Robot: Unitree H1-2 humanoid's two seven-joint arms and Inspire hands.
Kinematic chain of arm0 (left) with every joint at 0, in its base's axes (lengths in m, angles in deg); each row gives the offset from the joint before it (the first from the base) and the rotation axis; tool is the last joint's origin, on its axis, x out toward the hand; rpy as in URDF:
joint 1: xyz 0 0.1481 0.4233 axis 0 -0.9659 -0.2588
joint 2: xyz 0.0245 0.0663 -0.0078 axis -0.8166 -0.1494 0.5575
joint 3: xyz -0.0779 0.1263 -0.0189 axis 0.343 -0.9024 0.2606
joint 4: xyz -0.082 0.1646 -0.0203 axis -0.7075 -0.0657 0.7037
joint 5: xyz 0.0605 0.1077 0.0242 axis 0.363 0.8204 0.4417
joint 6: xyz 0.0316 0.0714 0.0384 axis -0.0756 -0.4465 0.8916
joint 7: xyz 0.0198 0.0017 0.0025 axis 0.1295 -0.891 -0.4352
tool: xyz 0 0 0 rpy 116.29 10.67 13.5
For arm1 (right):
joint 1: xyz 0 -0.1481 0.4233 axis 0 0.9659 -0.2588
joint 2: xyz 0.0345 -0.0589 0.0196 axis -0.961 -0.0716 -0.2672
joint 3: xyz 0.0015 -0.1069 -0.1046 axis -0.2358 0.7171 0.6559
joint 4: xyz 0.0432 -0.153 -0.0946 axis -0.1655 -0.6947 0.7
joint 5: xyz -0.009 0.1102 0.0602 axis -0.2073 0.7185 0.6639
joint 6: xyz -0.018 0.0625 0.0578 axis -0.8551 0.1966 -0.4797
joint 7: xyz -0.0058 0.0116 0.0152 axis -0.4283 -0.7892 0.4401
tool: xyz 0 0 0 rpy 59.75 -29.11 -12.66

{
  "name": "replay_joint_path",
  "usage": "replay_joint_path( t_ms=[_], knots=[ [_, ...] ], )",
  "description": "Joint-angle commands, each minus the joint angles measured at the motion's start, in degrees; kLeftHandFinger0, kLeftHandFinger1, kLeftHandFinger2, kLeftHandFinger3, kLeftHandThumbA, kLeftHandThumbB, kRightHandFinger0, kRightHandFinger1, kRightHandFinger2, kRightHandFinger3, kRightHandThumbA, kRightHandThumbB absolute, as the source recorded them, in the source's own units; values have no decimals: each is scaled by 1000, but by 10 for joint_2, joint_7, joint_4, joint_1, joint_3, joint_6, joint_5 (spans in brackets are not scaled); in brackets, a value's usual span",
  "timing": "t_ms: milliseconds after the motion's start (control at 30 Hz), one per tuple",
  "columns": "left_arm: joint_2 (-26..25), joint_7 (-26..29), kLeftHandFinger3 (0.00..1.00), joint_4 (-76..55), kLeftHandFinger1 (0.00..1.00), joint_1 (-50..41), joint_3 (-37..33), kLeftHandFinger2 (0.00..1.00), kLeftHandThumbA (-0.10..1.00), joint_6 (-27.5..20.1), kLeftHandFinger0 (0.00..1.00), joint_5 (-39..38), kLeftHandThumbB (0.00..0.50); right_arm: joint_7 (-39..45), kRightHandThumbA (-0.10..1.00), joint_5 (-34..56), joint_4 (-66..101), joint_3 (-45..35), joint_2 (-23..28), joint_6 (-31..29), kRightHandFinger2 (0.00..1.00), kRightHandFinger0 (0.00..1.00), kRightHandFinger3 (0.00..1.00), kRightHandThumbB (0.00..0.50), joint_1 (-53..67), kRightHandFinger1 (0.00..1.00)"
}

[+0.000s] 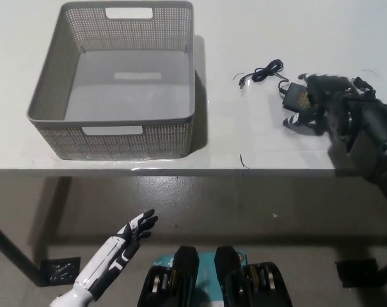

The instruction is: Use the right hand to pick up a black power cord and place it into a container on the left hand side

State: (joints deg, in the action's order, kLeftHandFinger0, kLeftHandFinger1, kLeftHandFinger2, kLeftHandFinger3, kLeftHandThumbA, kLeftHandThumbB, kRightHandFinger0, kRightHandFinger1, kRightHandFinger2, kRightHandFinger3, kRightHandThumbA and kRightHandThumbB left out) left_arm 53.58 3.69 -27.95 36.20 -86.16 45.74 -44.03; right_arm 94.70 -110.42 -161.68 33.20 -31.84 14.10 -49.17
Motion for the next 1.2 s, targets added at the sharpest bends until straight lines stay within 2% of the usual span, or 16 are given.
replay_joint_path(
  t_ms=[0,100,200,400,467,500,533,567,600,633,667,700,733,767,800,1167],
  knots=[
    [-6,-1,1000,-21,1000,9,7,1000,976,1,1000,-5,462,-28,922,-6,-20,10,-3,-9,1000,1000,1000,500,-41,1000],
    [-5,0,1000,-20,1000,12,8,1000,972,2,1000,-5,462,-22,899,2,-35,8,-4,-17,1000,1000,1000,454,-44,1000],
    [-7,0,1000,-18,1000,17,10,1000,973,3,1000,-6,472,-11,832,28,-46,-13,-5,-25,1000,1000,1000,442,-47,1000],
    [-10,-4,1000,-16,1000,20,10,1000,971,4,1000,-7,462,14,844,40,-64,-25,-1,-19,1000,1000,1000,445,-49,1000],
    [-8,-3,1000,-12,1000,23,10,1000,969,1,1000,-8,464,13,792,41,-66,-26,2,-20,1000,1000,1000,417,-50,1000],
    [-8,-3,1000,-10,1000,24,10,1000,967,0,1000,-9,465,8,682,45,-67,-29,2,-21,1000,1000,1000,383,-49,1000],
    [-9,-4,1000,-8,1000,27,11,1000,965,-3,1000,-10,464,-14,406,52,-68,-38,2,-22,930,784,1000,311,-48,867],
    [-9,-4,1000,-9,1000,27,11,1000,965,-2,1000,-10,462,-31,9,53,-66,-40,2,-24,555,281,708,256,-45,401],
    [-9,-4,1000,-12,1000,27,11,1000,964,-1,1000,-9,461,-65,-78,54,-62,-45,2,-30,423,56,542,243,-39,227],
    [-10,-5,1000,-11,1000,31,11,1000,965,-1,1000,-9,459,-94,-99,54,-59,-48,4,-40,567,2,547,227,-38,229],
    [-11,-5,1000,-9,1000,34,10,1000,967,-3,1000,-7,458,-120,-100,57,-56,-54,5,-54,691,0,685,201,-35,320],
    [-11,-5,1000,-8,1000,36,10,1000,969,-3,1000,-5,458,-125,-100,59,-56,-57,6,-58,688,0,746,195,-36,361],
    [-12,-5,1000,-10,1000,37,11,1000,972,-1,1000,-4,458,-131,-100,63,-54,-62,6,-67,761,30,803,187,-37,462],
    [-12,-5,1000,-12,1000,37,11,1000,973,2,1000,-5,457,-129,-100,68,-55,-68,4,-65,941,129,999,164,-40,607],
    [-12,-6,1000,-12,1000,36,11,1000,972,2,1000,-6,457,-130,-100,72,-55,-74,3,-66,977,179,1000,168,-41,647],
    [-14,-6,1000,-8,1000,44,9,1000,995,7,1000,3,459,-169,-100,82,-44,-94,3,-104,981,258,1000,171,-44,683]
  ],
)
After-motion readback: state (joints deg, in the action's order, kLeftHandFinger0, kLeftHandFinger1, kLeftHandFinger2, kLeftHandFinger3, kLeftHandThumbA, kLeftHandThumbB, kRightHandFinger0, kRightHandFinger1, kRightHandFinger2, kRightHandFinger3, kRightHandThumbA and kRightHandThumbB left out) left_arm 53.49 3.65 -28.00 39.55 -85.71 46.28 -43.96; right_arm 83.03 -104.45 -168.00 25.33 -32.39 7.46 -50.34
